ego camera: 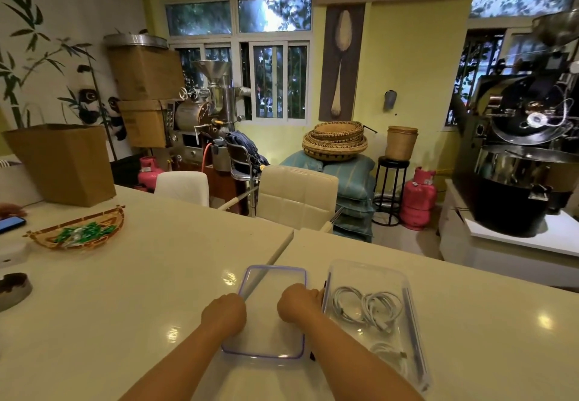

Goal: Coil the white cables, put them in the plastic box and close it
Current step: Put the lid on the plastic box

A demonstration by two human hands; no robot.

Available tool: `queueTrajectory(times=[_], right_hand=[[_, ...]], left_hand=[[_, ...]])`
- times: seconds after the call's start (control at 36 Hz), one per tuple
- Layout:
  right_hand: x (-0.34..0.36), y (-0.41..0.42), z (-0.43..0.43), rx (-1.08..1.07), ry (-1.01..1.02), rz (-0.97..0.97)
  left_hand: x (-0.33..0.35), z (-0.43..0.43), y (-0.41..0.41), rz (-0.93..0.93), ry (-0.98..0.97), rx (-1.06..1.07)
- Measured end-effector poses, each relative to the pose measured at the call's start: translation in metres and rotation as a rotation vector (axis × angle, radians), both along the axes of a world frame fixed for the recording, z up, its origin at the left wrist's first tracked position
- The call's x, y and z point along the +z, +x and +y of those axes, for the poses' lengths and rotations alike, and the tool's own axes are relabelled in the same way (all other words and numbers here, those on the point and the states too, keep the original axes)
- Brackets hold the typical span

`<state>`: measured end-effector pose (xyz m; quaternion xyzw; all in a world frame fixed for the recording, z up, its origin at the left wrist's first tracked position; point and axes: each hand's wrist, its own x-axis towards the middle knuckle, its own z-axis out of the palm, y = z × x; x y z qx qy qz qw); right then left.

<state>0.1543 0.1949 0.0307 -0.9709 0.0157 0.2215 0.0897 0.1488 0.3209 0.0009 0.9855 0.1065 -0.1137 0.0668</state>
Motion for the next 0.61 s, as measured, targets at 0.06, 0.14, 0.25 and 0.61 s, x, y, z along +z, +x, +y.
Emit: queueTrajectory(times=[0.06, 0.14, 0.25, 0.61], right_hand=[[0.001, 0.001, -0.002, -0.004, 0.089, -0.039], [0.003, 0.002, -0.004, -0.077, 0.253, -0.068], [0.006, 0.003, -0.006, -0.175, 0.434, -0.117], [0.052, -0.005, -0.061, -0.285, 0.892, -0.426]], left_hand=[[0.002, 0.001, 0.000, 0.001, -0.010, -0.001], [0.006, 0.004, 0.000, -0.001, -0.016, 0.008], [0.019, 0.010, 0.001, 0.003, -0.013, 0.004], [0.087, -0.026, 0.005, -0.317, -0.248, -0.010]])
